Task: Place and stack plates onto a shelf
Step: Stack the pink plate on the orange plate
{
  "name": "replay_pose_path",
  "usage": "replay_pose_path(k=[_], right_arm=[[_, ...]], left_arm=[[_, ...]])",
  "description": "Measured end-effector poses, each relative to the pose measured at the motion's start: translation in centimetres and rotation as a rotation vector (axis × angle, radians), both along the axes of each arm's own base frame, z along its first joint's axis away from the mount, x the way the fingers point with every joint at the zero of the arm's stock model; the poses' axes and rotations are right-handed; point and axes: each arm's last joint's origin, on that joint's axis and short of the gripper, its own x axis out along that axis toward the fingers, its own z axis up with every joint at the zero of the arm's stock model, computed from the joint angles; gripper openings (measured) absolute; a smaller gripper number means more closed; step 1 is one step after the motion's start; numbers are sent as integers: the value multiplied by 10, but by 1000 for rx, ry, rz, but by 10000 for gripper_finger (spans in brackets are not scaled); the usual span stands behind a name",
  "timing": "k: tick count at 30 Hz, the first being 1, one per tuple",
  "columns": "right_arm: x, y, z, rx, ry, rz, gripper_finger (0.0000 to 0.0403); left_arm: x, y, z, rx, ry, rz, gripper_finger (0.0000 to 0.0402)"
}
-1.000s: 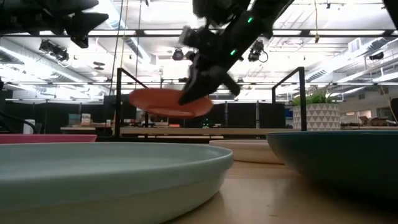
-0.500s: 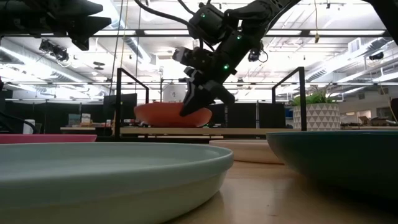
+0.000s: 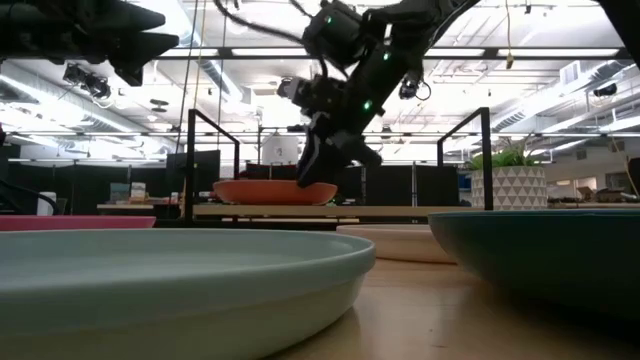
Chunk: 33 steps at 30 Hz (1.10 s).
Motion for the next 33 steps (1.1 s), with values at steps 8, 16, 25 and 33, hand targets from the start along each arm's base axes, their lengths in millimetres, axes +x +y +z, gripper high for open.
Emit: replay_pose_path(k=[8, 16, 25, 33], right_arm=[[-16, 42, 37, 31, -58, -10, 111], [-38, 64, 41, 127, 41, -130, 110], [-53, 90, 21, 248, 135, -156, 110], [-65, 127, 15, 313, 154, -176, 110]], left_arm=[[-3, -18, 5, 57, -60, -455, 192], [12, -39, -11, -2, 100, -383, 192], [29, -60, 0, 83, 197, -292, 192], [52, -74, 6, 118, 321, -269, 192]])
